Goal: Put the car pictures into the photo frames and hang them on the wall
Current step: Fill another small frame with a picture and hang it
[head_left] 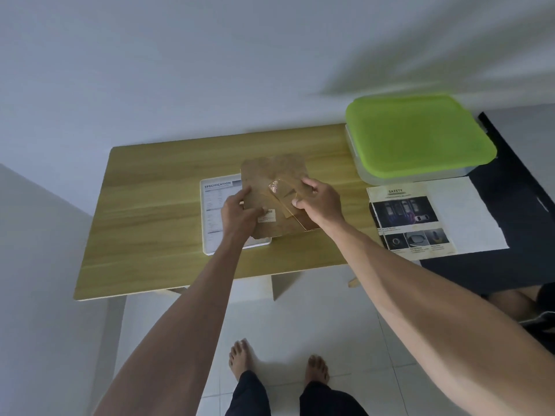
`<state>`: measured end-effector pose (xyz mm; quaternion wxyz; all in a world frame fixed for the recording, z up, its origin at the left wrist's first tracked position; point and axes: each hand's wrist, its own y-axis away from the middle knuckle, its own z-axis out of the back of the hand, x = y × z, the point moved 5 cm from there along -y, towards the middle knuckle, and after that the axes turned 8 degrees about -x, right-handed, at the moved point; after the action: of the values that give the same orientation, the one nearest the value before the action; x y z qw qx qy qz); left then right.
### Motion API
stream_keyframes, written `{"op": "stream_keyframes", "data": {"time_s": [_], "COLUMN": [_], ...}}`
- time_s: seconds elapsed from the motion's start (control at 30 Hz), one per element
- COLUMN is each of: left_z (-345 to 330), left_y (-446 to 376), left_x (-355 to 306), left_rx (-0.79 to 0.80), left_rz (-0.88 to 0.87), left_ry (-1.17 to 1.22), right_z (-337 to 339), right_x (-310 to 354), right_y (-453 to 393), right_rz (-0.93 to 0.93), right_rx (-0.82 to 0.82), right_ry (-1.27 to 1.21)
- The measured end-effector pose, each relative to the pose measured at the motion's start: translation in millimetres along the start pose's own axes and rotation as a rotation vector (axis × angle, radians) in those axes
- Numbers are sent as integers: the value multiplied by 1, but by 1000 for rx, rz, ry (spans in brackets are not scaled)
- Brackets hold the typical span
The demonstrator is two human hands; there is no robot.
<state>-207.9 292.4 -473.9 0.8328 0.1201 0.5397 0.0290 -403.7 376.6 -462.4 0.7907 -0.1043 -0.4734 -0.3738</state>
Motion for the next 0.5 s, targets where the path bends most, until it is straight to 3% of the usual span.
{"op": "stream_keyframes", "data": {"time_s": [0.23, 0.5], "left_z": [68, 84], "left_y": [-24, -43], "left_x": [35, 57], "left_rx": [-95, -84], "left_rz": [22, 11], "left_ry": [-74, -238], "right_z": [-75, -121], "right_x": [24, 14], "right_y": [17, 16], "right_rz": [33, 1], "right_rx": [77, 74], "right_ry": [63, 141]}}
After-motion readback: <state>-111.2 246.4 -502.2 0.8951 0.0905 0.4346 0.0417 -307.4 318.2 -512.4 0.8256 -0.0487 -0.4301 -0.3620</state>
